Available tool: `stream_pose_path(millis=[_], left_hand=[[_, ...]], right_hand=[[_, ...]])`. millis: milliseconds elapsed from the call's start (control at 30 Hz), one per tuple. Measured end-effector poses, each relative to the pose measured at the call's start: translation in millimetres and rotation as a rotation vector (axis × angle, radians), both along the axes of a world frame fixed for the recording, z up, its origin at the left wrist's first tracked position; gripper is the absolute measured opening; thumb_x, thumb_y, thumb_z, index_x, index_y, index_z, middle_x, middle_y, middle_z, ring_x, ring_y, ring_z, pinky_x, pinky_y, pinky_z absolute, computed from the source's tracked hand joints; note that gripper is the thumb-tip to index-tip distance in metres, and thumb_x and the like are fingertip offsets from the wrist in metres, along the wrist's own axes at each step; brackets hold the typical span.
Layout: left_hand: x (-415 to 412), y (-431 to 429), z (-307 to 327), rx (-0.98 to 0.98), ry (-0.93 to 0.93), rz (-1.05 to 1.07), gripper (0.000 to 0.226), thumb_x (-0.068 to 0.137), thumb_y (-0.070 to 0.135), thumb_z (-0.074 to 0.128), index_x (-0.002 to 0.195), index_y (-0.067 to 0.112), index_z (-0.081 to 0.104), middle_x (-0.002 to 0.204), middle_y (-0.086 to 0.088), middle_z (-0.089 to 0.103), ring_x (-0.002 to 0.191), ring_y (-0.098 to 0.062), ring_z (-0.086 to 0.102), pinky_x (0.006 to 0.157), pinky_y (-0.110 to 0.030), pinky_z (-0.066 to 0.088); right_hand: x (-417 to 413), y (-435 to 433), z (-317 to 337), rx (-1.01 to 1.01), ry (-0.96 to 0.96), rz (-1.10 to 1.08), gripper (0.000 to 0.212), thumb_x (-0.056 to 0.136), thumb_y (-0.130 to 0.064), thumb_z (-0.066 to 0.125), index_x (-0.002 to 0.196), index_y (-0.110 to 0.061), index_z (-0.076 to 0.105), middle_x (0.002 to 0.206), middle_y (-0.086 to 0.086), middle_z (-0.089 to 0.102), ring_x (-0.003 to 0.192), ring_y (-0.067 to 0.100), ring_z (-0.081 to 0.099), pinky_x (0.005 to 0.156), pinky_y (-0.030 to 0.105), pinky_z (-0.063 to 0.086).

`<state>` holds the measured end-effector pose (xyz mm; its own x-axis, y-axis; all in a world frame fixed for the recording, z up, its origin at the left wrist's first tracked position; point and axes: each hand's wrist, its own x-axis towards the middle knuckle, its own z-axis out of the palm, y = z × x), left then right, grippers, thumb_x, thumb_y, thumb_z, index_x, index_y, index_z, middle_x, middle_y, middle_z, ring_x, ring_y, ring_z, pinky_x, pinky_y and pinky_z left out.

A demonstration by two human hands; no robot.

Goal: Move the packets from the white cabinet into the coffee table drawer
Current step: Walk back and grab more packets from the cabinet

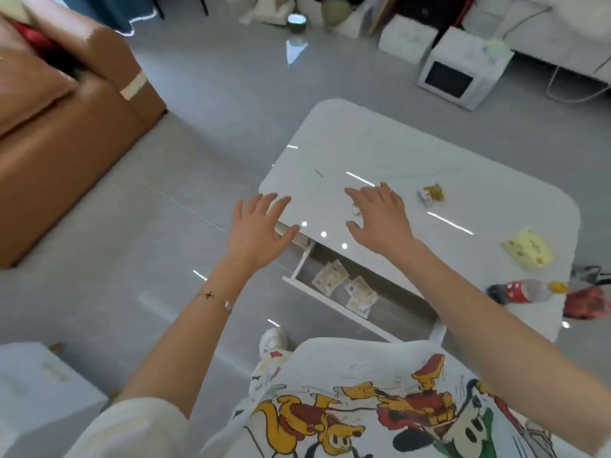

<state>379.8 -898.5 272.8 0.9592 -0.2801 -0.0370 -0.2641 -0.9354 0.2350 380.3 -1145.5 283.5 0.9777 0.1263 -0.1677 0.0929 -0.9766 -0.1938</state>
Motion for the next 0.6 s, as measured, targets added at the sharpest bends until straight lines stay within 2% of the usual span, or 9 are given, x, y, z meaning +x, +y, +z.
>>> stream_pose_path(millis=[233,400,600], left_hand=[[-4.0,146.8,35.9,0.009,-0.111,0.267,0.068,0.084,0.064,0.03,0.135,0.024,0.05,0.139,-0.008,0.05,0.13,-0.034,0.041,0.112,-0.055,0.021],[-8.3,266.0,49.6,0.056,-0.126,0.414,0.072,0.084,0.066,0.025,0.138,0.024,0.048,0.145,-0.008,0.045,0.136,-0.036,0.034,0.114,-0.056,0.016],[-41.7,406.6,61.4,0.076,-0.091,0.661,0.073,0.084,0.066,0.025,0.145,0.029,0.037,0.151,-0.003,0.036,0.142,-0.03,0.023,0.117,-0.051,0.008]], right_hand=[[54.1,155.5,53.4,0.042,-0.084,0.233,0.063,0.09,-0.036,0.053,0.147,-0.026,0.029,0.142,0.006,0.044,0.134,0.028,0.034,0.112,0.044,0.02],[83.9,288.8,65.8,0.027,-0.091,0.378,0.058,0.088,-0.036,0.056,0.142,-0.023,0.041,0.138,0.007,0.047,0.131,0.029,0.036,0.106,0.04,0.023],[93.4,465.5,75.0,0.048,-0.06,0.508,0.061,0.088,-0.041,0.055,0.144,-0.025,0.035,0.136,0.007,0.051,0.127,0.031,0.042,0.104,0.041,0.028]])
